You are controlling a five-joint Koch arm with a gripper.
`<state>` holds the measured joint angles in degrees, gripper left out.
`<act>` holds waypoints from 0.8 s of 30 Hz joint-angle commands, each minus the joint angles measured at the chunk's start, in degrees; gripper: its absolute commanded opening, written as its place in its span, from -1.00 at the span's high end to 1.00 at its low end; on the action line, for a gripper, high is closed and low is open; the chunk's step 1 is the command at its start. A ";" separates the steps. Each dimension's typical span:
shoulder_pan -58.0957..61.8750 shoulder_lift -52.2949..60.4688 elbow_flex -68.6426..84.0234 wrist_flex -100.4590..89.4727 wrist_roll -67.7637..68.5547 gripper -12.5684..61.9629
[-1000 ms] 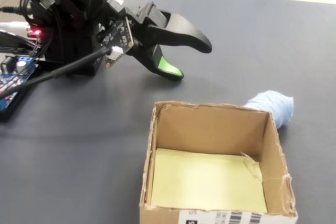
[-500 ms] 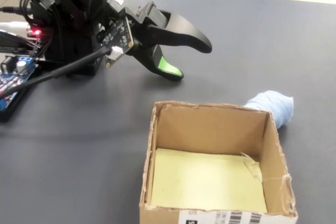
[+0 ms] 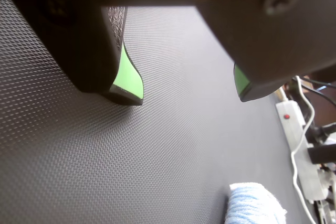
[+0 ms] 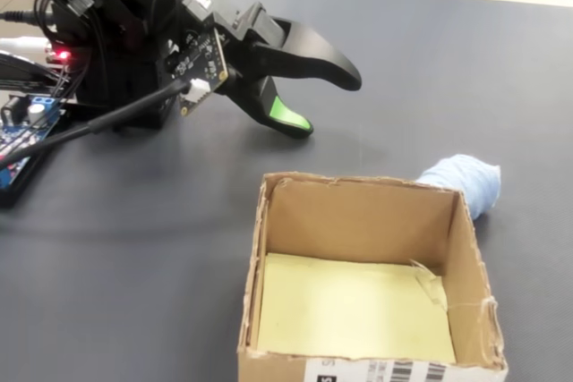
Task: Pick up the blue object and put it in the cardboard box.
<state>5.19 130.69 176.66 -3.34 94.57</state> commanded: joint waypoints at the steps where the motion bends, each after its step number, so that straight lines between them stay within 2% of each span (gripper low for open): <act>1: 0.00 5.01 2.02 6.24 1.23 -0.25; 8: -1.32 5.01 2.02 5.63 1.14 -0.25; 24: -1.67 5.01 1.85 -13.80 -5.10 -0.25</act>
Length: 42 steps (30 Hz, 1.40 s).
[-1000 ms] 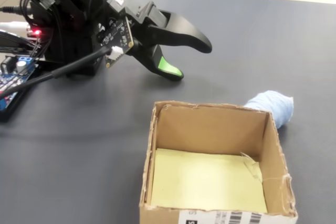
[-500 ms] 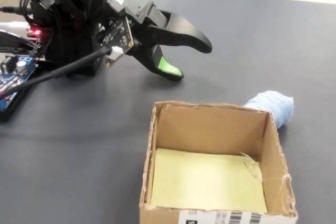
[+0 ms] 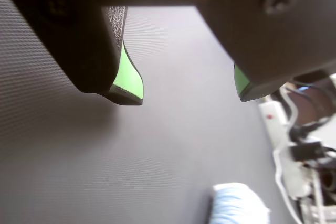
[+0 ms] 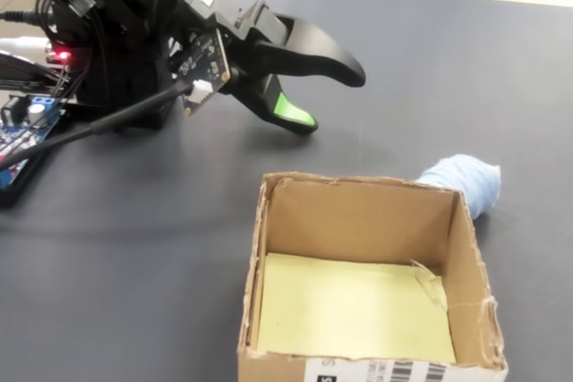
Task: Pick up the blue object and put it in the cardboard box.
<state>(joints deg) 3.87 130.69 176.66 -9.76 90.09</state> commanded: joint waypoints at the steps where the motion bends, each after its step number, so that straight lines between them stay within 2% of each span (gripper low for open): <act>1: -0.35 5.01 1.76 -8.35 -0.97 -0.25; 6: 0.00 5.01 0.97 -11.07 -5.54 -0.25; 15: 0.44 4.04 -3.43 -11.07 -5.63 -0.25; 25: 1.49 -0.35 -16.00 1.93 -6.50 -0.25; 28: 3.87 -5.98 -24.70 12.48 -6.50 -0.25; 33: 7.12 -15.56 -35.42 18.37 -6.50 -0.25; 34: 9.23 -20.92 -40.87 20.04 -6.50 -0.25; 42: 14.50 -34.98 -49.83 22.06 -6.50 -0.24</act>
<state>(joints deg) 18.19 95.27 131.04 12.74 83.14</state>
